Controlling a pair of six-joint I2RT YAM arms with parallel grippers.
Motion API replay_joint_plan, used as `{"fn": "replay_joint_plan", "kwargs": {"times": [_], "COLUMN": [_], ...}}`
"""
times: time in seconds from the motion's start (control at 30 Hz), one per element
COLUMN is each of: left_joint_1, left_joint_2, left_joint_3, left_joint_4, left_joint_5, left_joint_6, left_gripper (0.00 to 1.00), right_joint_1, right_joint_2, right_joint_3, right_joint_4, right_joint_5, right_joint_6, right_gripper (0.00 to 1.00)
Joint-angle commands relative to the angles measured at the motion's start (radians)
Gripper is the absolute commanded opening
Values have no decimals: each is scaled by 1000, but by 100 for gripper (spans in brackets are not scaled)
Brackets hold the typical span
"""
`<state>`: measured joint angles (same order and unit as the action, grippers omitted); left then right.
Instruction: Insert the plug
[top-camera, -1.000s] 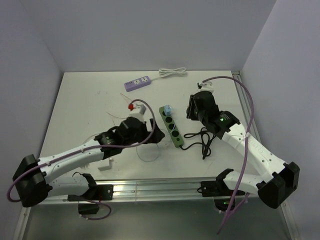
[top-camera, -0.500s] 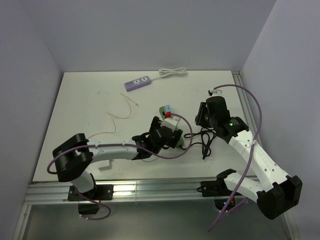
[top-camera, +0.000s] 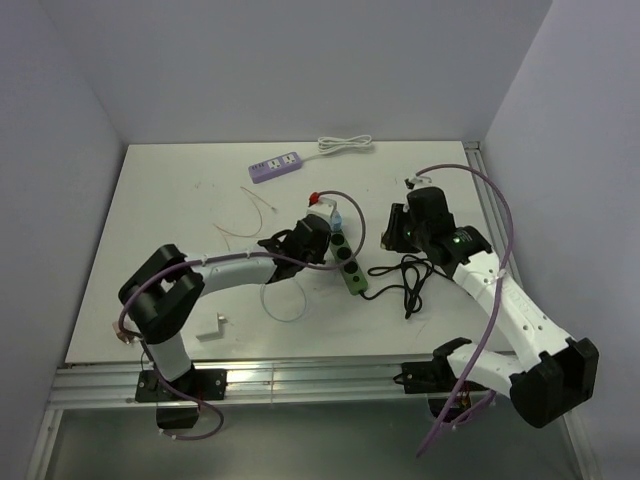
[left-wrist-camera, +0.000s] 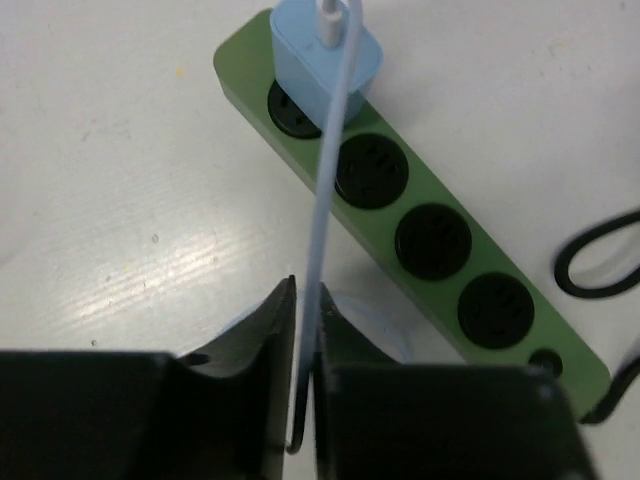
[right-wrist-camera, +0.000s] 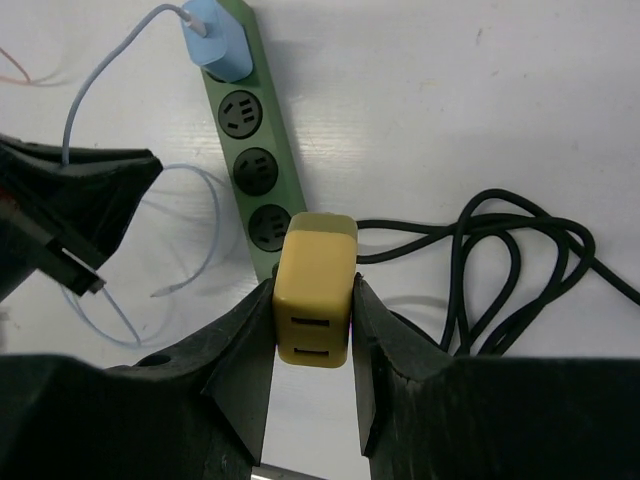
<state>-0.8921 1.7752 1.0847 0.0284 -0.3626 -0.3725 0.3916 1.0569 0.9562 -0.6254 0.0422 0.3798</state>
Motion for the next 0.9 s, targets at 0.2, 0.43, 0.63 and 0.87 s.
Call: {"fn": "replay_joint_plan", "kwargs": {"times": [0.2,0.43,0.63,0.87], "left_joint_1": [41,104,130,133], "left_joint_2": [-149,-142,-135,-145], "left_joint_3": [-109,-124,-155,-192], "left_joint_4": [42,76,114,146], "left_joint_5": [79,77,106,117], "left_joint_6": [-114,-186,-250,-299], "left_gripper": [7,4,5,6], "right_joint_1": [19,87,93,108], "right_joint_2": [271,529,684,831], "right_joint_3": [249,463,596,743], "right_joint_4": [-54,-210,-286,-347], "right_joint_5": [-163,-96,-182,-182], "right_joint_6": [-130,-203,-271,-298], "right_gripper": [0,0,0,0]}}
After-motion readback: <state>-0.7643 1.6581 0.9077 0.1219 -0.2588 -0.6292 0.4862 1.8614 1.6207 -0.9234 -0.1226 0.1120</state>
